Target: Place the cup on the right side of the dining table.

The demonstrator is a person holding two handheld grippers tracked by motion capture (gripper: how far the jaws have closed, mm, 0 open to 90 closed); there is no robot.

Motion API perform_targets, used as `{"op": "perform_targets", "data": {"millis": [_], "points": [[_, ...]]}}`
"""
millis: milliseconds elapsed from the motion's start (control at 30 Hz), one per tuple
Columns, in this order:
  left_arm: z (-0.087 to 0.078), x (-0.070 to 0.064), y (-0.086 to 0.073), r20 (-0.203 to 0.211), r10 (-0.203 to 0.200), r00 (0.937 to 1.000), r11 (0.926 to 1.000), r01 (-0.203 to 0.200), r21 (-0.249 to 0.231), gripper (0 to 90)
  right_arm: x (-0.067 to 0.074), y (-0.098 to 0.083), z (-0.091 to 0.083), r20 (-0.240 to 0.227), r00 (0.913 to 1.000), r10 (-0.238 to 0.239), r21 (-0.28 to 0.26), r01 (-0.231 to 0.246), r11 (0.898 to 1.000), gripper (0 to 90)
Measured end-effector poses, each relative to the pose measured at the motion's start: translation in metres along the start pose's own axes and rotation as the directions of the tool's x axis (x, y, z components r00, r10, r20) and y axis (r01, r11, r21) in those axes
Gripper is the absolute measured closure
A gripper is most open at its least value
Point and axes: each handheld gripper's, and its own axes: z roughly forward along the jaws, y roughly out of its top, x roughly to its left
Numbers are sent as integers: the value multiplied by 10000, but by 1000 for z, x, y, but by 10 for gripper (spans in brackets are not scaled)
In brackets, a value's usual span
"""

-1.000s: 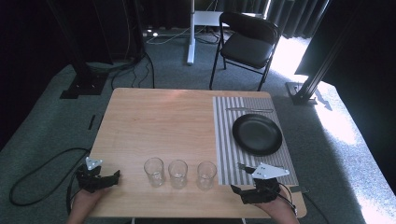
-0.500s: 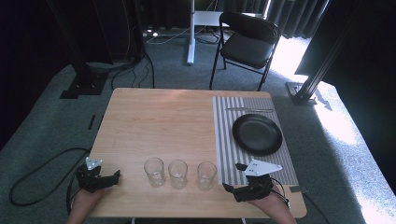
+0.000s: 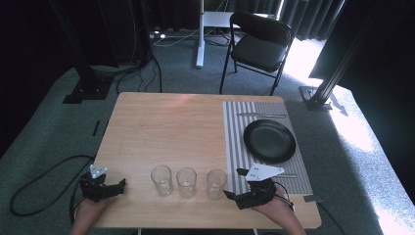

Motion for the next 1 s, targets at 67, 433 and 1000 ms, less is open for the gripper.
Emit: {"op": "perform_targets", "data": {"millis": [67,433,1000], "points": [[0,0,0,0,2,10000,10000,-2,1,5,0,3,2,-113,9999,-41,-58,40,10000,154],[0,0,0,-2,19,10000,10000,-19,16,5,6,18,17,-419,9987,-293,-155,287,9995,154],[0,0,0,-3,19,10000,10000,-19,0,5,13,37,41,-967,9940,-519,-138,508,9986,155]]}}
